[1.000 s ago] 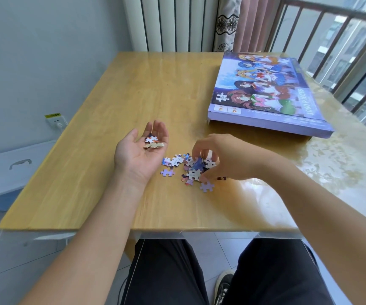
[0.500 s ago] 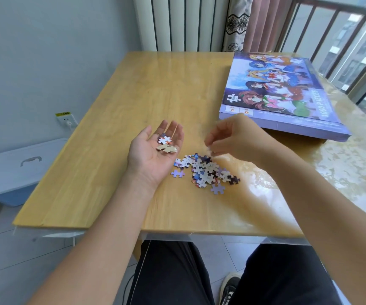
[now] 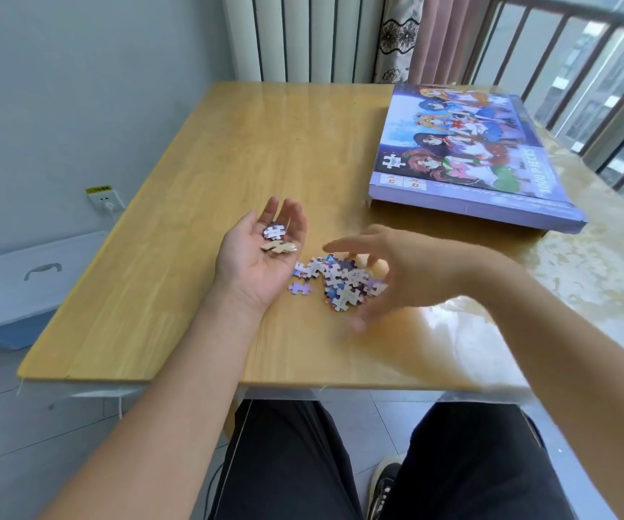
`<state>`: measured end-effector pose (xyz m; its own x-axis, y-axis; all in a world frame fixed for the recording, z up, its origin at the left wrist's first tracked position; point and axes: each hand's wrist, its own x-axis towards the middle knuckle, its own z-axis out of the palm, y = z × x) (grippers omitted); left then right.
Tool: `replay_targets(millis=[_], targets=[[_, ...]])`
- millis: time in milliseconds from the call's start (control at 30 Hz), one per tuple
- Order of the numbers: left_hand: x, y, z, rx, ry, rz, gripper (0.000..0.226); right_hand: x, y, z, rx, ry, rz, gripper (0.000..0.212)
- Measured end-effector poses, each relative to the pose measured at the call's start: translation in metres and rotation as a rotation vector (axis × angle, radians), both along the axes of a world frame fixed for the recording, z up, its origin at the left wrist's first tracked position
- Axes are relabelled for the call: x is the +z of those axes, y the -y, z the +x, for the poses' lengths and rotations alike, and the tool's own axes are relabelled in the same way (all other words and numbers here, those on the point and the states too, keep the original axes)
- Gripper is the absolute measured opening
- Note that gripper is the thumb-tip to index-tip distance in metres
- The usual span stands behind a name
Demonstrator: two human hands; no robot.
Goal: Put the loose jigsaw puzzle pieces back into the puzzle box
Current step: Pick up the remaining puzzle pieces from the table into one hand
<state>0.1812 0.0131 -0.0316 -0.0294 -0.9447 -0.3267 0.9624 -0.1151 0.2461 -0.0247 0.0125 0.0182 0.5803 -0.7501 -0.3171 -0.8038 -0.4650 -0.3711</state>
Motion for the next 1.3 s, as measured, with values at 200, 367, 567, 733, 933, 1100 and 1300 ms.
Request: replay_targets(millis=[200, 367, 567, 733, 933, 1100, 1300], targets=[[0.003, -0.001, -0.003, 0.011, 0.008, 0.027, 0.033, -0.016, -0.003, 0.01, -0.022, 0.101, -0.162, 0.052], [0.004, -0.005, -0.002, 0.004, 0.029, 0.023, 0.03, -0.012, -0.004, 0.012, -0.015, 0.16, -0.198, 0.024], [0.002, -0.002, -0.001, 0.001, 0.04, 0.029, 0.031, -0.017, 0.007, 0.014, -0.035, 0.176, -0.33, 0.021], [0.001, 0.0, -0.003, -0.019, 0.093, 0.035, 0.033, -0.004, 0.022, 0.018, -0.224, 0.509, -0.257, 0.012], [0.003, -0.001, -0.005, -0.024, 0.159, 0.033, 0.039, 0.009, 0.021, 0.071, -0.067, 0.482, -0.277, 0.028], [0.002, -0.003, -0.002, 0.028, 0.068, 0.031, 0.034, 0.014, 0.015, 0.045, -0.095, 0.498, -0.335, 0.045], [0.003, -0.002, -0.002, 0.044, 0.004, 0.05, 0.039, -0.008, -0.003, -0.016, -0.015, -0.091, -0.031, 0.12]])
